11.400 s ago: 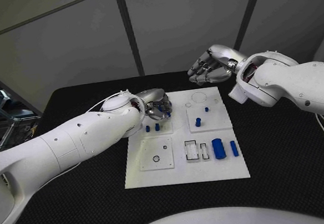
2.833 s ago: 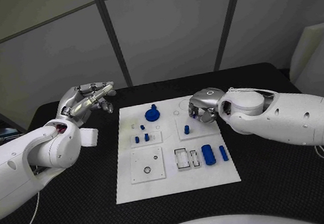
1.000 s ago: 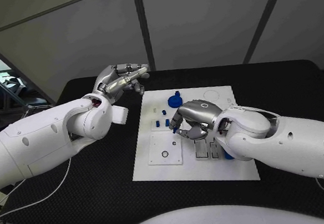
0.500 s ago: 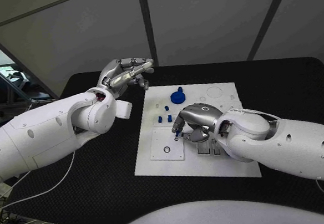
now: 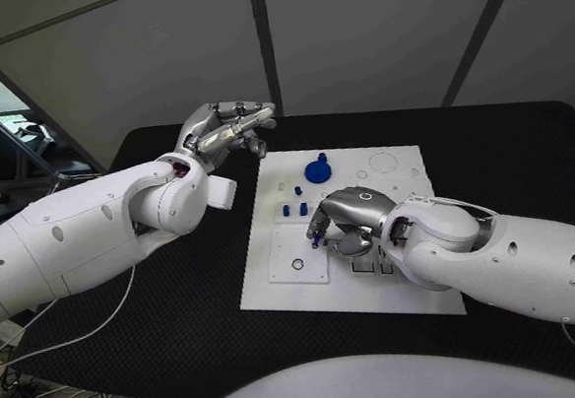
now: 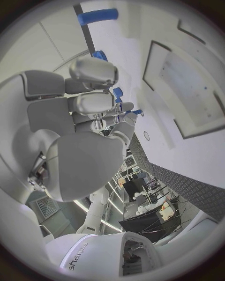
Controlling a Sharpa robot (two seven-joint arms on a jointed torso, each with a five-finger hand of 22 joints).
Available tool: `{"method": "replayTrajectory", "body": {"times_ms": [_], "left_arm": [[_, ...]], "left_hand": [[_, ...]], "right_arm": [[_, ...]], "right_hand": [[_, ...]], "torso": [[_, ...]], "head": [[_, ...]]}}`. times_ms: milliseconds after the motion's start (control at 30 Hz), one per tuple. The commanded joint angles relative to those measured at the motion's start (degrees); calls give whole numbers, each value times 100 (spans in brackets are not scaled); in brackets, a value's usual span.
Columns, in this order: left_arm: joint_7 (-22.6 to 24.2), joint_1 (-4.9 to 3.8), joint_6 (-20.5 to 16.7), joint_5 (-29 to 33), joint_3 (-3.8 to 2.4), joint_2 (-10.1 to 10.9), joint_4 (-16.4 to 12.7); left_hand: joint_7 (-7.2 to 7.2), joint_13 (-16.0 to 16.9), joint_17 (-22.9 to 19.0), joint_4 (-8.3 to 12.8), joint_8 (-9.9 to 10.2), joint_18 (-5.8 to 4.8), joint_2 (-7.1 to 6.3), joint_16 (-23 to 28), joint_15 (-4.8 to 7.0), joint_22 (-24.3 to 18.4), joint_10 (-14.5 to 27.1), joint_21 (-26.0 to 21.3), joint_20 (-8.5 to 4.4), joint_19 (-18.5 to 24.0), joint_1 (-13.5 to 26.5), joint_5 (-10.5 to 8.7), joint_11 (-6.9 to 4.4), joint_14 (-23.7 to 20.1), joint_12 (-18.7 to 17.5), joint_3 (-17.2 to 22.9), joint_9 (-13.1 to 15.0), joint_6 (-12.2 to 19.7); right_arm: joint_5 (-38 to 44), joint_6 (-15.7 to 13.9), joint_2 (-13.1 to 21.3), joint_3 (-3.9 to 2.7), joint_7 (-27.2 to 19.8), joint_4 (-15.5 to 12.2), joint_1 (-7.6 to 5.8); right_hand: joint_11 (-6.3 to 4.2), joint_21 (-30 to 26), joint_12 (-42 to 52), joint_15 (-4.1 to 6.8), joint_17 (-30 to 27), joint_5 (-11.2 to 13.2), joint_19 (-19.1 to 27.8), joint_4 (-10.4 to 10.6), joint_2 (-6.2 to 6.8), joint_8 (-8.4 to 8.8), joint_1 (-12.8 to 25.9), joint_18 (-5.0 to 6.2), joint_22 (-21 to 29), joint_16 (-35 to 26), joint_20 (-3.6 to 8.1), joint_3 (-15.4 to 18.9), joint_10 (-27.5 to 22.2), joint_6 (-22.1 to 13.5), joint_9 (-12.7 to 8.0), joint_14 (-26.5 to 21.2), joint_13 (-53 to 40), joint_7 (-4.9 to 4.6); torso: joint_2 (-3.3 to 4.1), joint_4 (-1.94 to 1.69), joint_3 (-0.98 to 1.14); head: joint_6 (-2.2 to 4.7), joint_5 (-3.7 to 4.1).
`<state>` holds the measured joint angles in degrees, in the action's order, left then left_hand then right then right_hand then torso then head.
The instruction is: Assemble the parts on the task board
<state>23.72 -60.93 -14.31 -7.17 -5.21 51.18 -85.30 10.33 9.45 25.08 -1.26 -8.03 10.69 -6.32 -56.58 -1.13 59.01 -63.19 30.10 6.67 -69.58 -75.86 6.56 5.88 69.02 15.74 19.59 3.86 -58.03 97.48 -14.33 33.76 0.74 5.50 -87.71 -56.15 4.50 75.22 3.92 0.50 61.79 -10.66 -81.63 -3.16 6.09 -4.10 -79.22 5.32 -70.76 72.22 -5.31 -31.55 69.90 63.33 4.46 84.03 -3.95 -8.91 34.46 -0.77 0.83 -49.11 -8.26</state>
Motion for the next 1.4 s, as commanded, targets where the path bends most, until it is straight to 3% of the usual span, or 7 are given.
{"method": "replayTrajectory", "body": {"times_ms": [33,800,1133,1400], "left_arm": [[3,-9,74,21,-5,-7,2],[-12,-9,91,21,-4,-22,34],[-24,-8,102,21,-4,-33,42],[-43,-8,112,21,-4,-33,42]], "left_hand": [[-2,6,-6,5,25,-50,11,-11,-14,-6,48,-18,17,39,-45,3,4,-14,29,-22,-8,41],[-2,6,-6,5,25,-50,11,-11,-14,-6,48,-18,17,39,-45,3,4,-14,29,-22,-8,41],[3,8,-8,-6,25,-50,19,-16,-20,-13,65,-29,22,42,-47,3,9,-21,44,-39,-6,51],[3,8,-8,-7,25,-50,19,-17,-20,-14,66,-31,22,42,-47,3,9,-21,44,-40,-6,51]], "right_arm": [[36,85,-10,10,-58,6,18],[57,-37,-13,11,-98,-16,43],[121,218,-48,11,13,27,44],[160,283,-77,11,89,64,43]], "right_hand": [[17,21,-12,-9,5,-20,-21,-11,-36,-3,42,-109,-6,37,-4,7,37,45,7,162,-1,-3],[18,26,-14,-10,6,-28,-23,-12,-37,-1,45,-110,-12,41,-4,9,36,44,7,162,-1,-4],[34,23,-32,-23,-21,12,-1,10,-17,29,110,-107,-4,43,-11,52,-7,-1,-5,153,7,-21],[123,-32,-48,-95,-84,-109,64,85,108,63,284,-92,64,31,-67,179,-317,-274,-59,122,35,-105]], "torso": [[-1,0,0],[-2,1,1],[0,3,2],[1,2,-4]], "head": [[-16,-20],[-36,-59],[-38,-70],[-51,-65]]}}
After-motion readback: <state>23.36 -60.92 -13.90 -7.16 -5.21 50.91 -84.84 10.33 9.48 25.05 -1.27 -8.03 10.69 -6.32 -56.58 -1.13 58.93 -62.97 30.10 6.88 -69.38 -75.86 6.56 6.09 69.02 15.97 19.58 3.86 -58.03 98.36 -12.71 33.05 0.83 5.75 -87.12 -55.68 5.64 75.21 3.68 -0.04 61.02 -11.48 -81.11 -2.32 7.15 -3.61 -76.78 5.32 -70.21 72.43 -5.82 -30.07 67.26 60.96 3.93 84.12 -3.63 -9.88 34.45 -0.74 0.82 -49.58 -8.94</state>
